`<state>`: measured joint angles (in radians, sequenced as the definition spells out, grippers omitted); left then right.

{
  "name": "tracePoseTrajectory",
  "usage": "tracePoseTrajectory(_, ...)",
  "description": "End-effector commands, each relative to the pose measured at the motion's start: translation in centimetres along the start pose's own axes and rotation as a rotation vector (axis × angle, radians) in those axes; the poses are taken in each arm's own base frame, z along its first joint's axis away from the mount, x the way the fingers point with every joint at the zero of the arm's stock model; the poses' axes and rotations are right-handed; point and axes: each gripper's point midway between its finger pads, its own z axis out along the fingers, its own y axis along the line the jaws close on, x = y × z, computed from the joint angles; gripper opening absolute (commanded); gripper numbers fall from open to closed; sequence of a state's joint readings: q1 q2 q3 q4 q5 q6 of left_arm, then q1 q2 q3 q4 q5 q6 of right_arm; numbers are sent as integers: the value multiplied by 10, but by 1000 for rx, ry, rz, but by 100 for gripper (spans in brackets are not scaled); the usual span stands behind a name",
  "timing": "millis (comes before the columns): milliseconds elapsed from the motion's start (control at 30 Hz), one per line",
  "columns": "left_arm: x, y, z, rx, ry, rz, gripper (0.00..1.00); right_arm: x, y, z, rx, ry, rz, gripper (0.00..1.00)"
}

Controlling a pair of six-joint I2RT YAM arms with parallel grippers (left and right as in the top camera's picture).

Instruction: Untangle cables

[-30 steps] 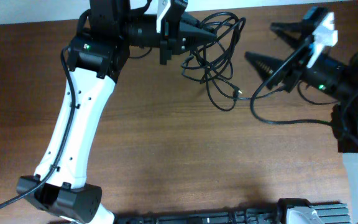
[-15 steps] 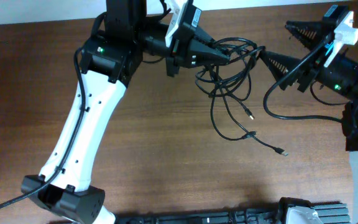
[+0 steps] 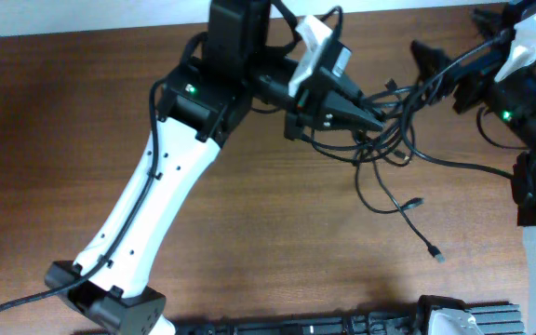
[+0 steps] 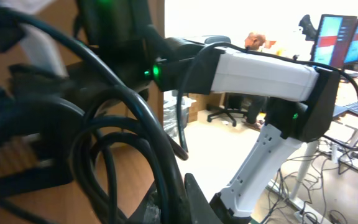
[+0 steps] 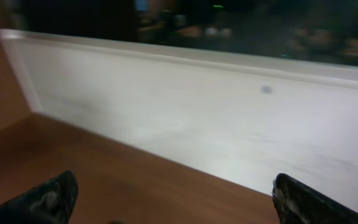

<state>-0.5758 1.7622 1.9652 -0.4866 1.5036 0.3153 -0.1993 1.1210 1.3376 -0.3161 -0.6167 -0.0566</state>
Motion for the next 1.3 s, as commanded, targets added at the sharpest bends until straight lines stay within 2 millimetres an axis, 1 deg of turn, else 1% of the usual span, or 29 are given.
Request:
tracePoseTrajectory(0,-11,-20,10,78,-18,30,0,-2,-60,-13,360,3,-3,99)
tracePoseTrajectory(67,-7,-19,9,70,-13,-14,0,-5,-79,-21,477,-7,-9,99)
tracePoseTrajectory(100,-5,-18,9,64,-10,-32,0,-8,-84,-24,510,-17,-13,99)
tracePoseTrajectory(167,7,-7,9,-17,27,-109,0,-14,-93,-31,578,-38,-20,99)
tracePoseTrajectory(200,12,-2,7,-50,43,-135,0,-15,-95,-33,595,-40,-20,99)
tracePoseTrajectory(267,30,13,-1,-161,98,-220,0,-15,-100,-37,630,-40,-19,99)
tracePoseTrajectory(333,40,21,-10,-224,131,-246,0,-14,-100,-38,633,-36,-18,99)
tracePoseTrajectory(367,41,23,-13,-236,134,-246,0,-11,-100,-37,632,-25,-14,99)
tracePoseTrajectory(467,48,38,-24,-335,174,-239,0,17,-99,-37,626,88,22,99)
tracePoseTrajectory(500,53,47,-30,-393,199,-238,0,38,-96,-39,620,171,48,99)
tracePoseTrajectory(567,55,61,-37,-483,208,-277,0,63,-89,-41,591,270,83,99)
tracePoseTrajectory(600,55,71,-42,-544,207,-295,0,77,-78,-39,536,321,109,99)
tracePoseTrajectory(667,49,82,-48,-608,186,-311,0,87,-58,-33,421,358,145,99)
tracePoseTrajectory(733,39,92,-51,-656,140,-330,0,90,-35,-26,281,361,180,99)
tracePoseTrajectory(800,28,103,-57,-718,87,-347,0,85,-4,-19,101,342,216,99)
tracePoseTrajectory(867,20,110,-60,-754,48,-364,0,80,16,-17,-21,321,236,99)
tracePoseTrajectory(900,16,111,-60,-758,23,-378,0,78,22,-17,-57,315,242,99)
tracePoseTrajectory(1033,2,116,-51,-775,-40,-399,0,75,30,-17,-87,311,346,99)
tracePoseTrajectory(1133,-4,111,-31,-739,-52,-386,0,74,29,-17,-77,308,408,99)
tracePoseTrajectory(1167,-6,108,-20,-725,-53,-377,0,73,29,-16,-77,306,407,99)
tracePoseTrajectory(1200,-5,110,-11,-750,-51,-375,0,73,29,-16,-77,306,407,99)
tracePoseTrajectory(1267,-5,108,1,-756,-49,-372,0,74,28,-15,-72,307,406,99)
